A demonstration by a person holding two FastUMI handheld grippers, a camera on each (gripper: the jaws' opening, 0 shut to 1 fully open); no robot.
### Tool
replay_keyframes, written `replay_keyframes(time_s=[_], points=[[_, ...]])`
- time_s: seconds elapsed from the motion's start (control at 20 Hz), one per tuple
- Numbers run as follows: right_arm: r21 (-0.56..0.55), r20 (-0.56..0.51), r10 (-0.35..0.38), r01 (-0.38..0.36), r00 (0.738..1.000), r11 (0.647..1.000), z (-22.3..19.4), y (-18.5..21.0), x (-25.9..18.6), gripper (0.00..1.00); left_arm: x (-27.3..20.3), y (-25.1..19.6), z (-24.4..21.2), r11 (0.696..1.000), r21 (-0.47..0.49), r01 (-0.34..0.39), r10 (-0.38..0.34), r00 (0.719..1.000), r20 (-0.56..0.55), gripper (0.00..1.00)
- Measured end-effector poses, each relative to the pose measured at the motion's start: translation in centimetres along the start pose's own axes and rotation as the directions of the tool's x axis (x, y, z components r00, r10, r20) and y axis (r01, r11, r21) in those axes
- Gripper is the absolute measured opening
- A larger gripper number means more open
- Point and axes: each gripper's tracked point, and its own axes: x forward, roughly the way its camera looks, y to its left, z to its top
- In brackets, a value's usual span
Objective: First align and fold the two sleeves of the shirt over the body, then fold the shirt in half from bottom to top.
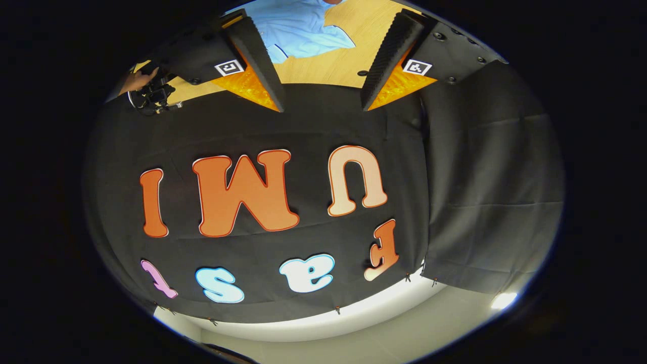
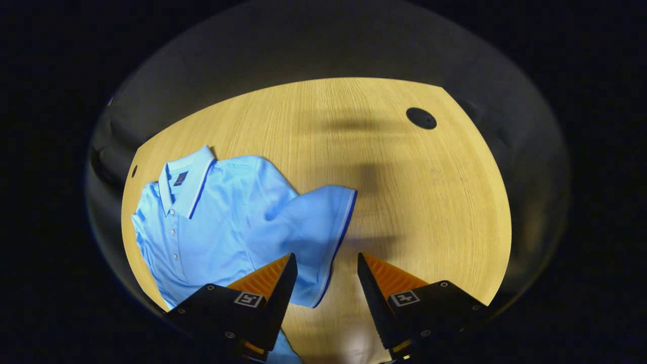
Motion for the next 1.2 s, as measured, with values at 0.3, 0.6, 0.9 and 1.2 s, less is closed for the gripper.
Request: replay_keyframes(time_s=[0.3, 0.6, 0.9, 1.2], points=[[0.021, 0.005, -0.07, 0.07, 0.998, 0.997, 0.3, -0.5, 0.9, 0.63, -1.1, -0.1, 0.4, 1.0, 0.015, -0.011, 0.011, 1.0, 0.006, 1.0], [0.027, 0.039, -0.063, 0.062, 0.997, 0.998, 1.1, 0.4, 0.7, 0.12, -2.4, -0.6, 1.1, 1.0, 0.015, -0.006, 0.006, 1.0, 0.022, 1.0], [0.049, 0.077, 0.082, -0.086, 0.994, 0.995, 2.2, 2.7, -0.7, 0.07, -4.5, 1.2, 1.4, 0.999, 0.018, -0.047, 0.046, 0.998, 0.031, 1.0], [0.016, 0.147, 0.192, -0.197, 0.97, 0.98, 3.9, 6.7, -3.5, 0.08, -6.2, 2.5, 1.5, 0.996, 0.019, -0.086, 0.086, 0.996, 0.033, 1.0]])
